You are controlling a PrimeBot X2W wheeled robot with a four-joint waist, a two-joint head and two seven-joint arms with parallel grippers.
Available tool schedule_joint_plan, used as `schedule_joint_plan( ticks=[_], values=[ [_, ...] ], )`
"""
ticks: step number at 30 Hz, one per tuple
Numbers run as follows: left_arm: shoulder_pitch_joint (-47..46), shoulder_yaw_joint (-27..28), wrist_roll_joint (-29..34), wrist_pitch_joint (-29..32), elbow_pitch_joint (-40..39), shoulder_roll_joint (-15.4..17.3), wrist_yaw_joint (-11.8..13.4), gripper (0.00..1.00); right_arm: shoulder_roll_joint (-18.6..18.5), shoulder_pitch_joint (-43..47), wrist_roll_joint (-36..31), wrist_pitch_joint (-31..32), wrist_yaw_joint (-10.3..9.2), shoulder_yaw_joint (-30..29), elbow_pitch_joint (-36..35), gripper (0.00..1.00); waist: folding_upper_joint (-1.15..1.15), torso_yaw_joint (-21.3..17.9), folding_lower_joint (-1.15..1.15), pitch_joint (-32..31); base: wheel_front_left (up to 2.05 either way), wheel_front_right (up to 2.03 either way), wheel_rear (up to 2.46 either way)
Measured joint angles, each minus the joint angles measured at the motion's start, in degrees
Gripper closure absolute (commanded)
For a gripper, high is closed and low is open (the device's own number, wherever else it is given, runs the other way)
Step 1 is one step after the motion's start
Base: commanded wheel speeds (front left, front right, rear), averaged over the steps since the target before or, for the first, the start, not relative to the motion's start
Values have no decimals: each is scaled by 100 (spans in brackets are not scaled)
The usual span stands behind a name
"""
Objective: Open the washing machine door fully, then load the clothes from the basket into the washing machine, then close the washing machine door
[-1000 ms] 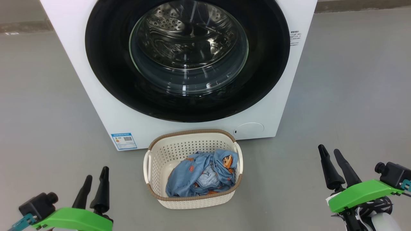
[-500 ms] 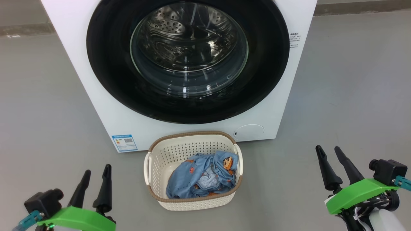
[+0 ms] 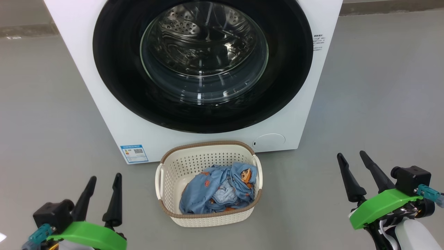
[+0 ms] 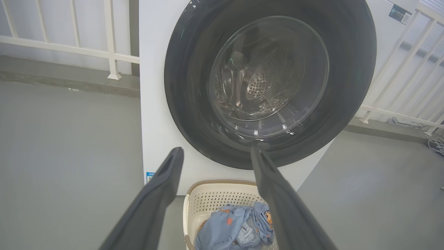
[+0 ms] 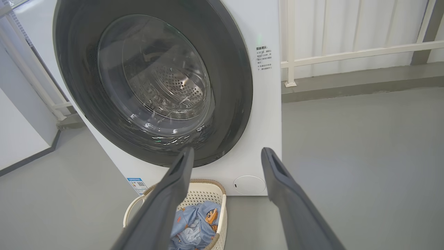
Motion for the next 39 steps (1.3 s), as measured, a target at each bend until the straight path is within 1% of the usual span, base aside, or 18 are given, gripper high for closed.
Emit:
schedule_joint_plan(
  ticks=[14, 23, 26, 28, 39],
  values=[
    [-88, -54, 985, -255, -33, 122, 0, 0, -158, -247, -925, -247, 0, 45, 49, 0, 0, -2, 0, 16, 0, 0, 0],
    [-103, -11, 1414, -399, 23, 121, -1, 0, -187, -280, -1396, -356, 0, -19, 74, 0, 0, 4, 0, 11, 0, 0, 0],
    [-174, 38, 1596, -428, 48, 120, -1, 0, -162, -344, -1608, -401, 0, -140, 118, 0, 0, 0, 0, 12, 0, 0, 0],
    [-180, 102, 1628, -446, 84, 118, -1, 0, -151, -358, -1636, -401, 0, -237, 154, 0, 0, -1, 0, 16, 0, 0, 0],
    [-180, 370, 1769, -446, 292, -34, -2, 0, 177, -357, -1954, -401, 0, -755, 385, 0, 0, -8, 0, 16, 0, 0, 0]
  ],
)
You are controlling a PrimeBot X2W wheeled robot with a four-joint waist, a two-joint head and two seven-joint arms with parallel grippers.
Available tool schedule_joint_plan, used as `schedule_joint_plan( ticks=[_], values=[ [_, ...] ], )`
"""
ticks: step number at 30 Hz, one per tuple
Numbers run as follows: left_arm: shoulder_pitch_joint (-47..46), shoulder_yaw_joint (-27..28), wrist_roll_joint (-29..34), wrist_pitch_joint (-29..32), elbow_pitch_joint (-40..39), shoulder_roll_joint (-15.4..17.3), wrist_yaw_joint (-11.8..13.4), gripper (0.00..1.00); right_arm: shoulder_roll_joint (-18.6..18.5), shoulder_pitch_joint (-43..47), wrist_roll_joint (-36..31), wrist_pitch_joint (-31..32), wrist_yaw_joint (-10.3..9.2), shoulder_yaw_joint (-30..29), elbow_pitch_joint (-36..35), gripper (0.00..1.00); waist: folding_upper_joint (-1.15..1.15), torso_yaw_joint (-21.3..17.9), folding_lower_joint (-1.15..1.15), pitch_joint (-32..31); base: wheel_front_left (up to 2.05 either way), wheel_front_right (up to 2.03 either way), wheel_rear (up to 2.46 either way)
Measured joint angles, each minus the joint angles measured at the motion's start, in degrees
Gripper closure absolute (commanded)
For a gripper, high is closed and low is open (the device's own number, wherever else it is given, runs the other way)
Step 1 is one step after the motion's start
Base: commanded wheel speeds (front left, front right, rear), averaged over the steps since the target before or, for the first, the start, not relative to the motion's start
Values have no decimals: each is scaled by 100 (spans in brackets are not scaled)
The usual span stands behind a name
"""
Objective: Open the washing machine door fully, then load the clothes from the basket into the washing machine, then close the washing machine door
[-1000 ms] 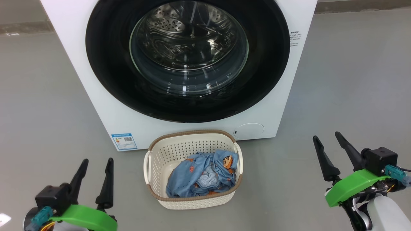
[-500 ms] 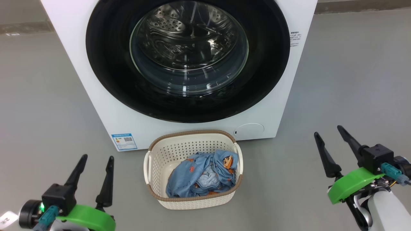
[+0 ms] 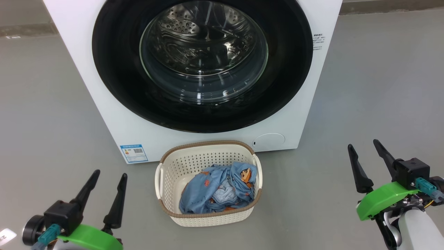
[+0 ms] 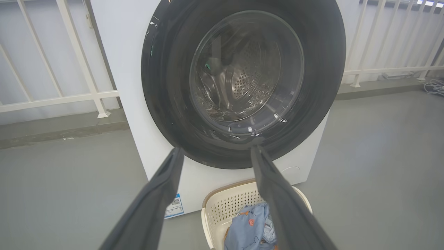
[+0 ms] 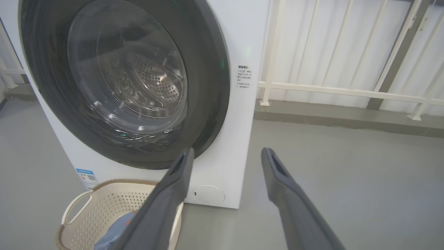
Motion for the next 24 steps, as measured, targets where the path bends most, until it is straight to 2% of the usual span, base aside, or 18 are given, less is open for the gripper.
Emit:
schedule_joint_plan(
  ticks=[24],
  values=[
    [-29, 338, 225, 0, 225, -167, 0, 0, 110, 0, -65, 0, 0, -166, 130, 0, 0, 13, 0, -18, 0, 0, 0]
  ],
)
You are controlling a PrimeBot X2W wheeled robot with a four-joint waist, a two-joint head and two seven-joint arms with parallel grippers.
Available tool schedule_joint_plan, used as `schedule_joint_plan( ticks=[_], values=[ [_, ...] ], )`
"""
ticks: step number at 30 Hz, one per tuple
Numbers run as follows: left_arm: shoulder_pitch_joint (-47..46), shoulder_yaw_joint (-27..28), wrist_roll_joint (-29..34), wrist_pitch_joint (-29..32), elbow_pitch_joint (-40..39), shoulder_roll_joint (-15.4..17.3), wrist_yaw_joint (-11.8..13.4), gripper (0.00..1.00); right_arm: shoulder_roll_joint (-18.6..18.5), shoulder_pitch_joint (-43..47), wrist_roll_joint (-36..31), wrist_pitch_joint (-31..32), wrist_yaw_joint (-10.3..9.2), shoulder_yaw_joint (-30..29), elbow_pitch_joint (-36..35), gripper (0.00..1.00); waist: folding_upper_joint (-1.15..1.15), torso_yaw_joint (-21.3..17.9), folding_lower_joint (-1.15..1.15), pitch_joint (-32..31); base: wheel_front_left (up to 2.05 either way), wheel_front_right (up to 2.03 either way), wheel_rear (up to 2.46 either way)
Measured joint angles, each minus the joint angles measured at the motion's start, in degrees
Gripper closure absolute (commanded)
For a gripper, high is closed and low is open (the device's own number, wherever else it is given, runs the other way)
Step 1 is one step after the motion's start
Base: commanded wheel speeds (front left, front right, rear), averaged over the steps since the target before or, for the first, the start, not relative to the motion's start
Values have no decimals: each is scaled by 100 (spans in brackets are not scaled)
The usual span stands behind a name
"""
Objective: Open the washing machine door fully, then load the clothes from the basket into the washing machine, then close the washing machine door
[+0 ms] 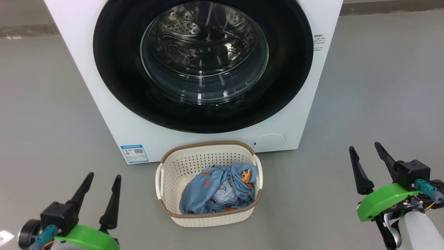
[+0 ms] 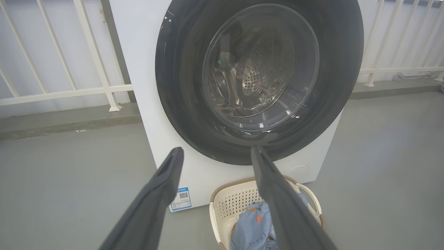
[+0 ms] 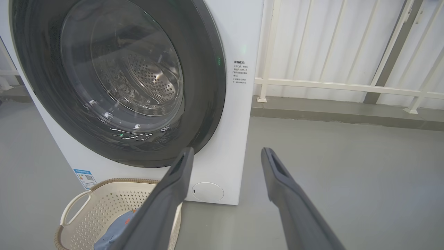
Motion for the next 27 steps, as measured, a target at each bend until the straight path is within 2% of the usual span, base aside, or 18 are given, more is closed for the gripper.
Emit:
schedule_joint_plan(
  ticks=[15, 27],
  values=[
    [-1, -19, 3, 0, -103, 26, 0, 0, 41, 12, 0, 0, 0, -5, -54, 0, 0, 7, 0, -2, 15, 15, -30],
    [0, -42, 45, 0, -144, 44, 0, 0, 37, 20, 0, 0, 0, -45, -63, 0, 0, 22, 0, 5, 98, 98, -197]
  ],
)
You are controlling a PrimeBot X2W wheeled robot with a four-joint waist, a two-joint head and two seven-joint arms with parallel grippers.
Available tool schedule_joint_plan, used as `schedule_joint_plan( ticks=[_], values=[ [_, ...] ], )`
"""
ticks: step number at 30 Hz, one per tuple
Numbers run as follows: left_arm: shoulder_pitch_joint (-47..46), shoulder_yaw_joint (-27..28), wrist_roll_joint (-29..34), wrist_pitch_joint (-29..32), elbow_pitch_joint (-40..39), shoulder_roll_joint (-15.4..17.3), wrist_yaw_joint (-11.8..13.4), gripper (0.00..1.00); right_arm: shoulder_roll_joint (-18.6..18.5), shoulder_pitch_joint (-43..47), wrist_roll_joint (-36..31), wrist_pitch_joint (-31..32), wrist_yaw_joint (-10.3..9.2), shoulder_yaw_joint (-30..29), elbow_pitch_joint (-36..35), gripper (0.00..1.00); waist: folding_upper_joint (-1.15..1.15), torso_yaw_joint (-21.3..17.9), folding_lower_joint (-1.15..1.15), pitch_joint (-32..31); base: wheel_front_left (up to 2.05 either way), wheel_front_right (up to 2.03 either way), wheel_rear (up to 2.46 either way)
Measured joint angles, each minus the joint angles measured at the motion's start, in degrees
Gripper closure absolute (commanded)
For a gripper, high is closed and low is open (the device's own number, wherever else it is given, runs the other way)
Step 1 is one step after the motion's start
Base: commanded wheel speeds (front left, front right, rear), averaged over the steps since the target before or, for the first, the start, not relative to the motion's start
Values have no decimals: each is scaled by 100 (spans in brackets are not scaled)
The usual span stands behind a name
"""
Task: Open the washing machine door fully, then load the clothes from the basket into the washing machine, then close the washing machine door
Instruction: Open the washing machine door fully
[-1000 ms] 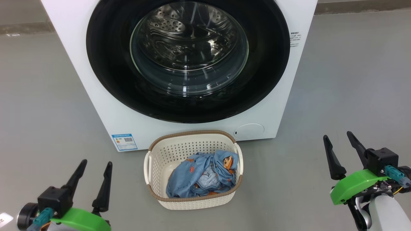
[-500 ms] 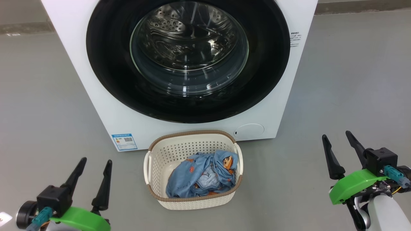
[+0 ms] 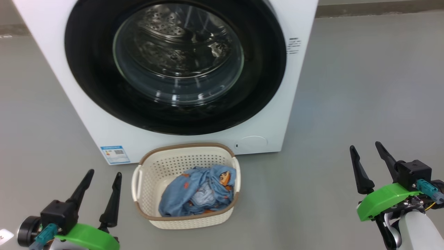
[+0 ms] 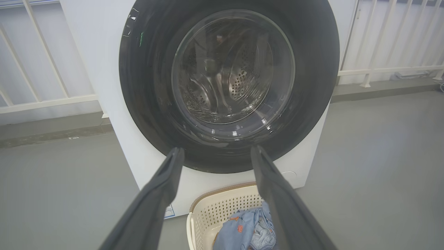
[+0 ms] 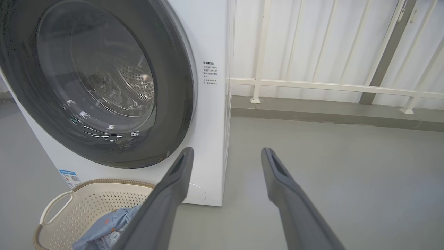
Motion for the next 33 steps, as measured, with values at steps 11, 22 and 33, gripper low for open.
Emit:
schedule_joint_plan(
  ticks=[11, 22, 33],
  values=[
    [1, -35, -21, 0, -171, -18, -4, 0, -18, 0, 2, 0, 0, -66, -23, 0, 0, 9, 0, 44, 93, 93, -185],
    [4, 31, -19, 0, -214, -52, -4, 0, -22, -1, 10, 0, 0, -71, -16, 0, 0, 17, 0, 42, 12, 12, -24],
    [37, 63, 0, 0, -253, -98, -4, 0, -5, 0, 19, 0, 0, -76, -23, 0, 0, 12, 0, 49, 0, 0, 0]
  ],
)
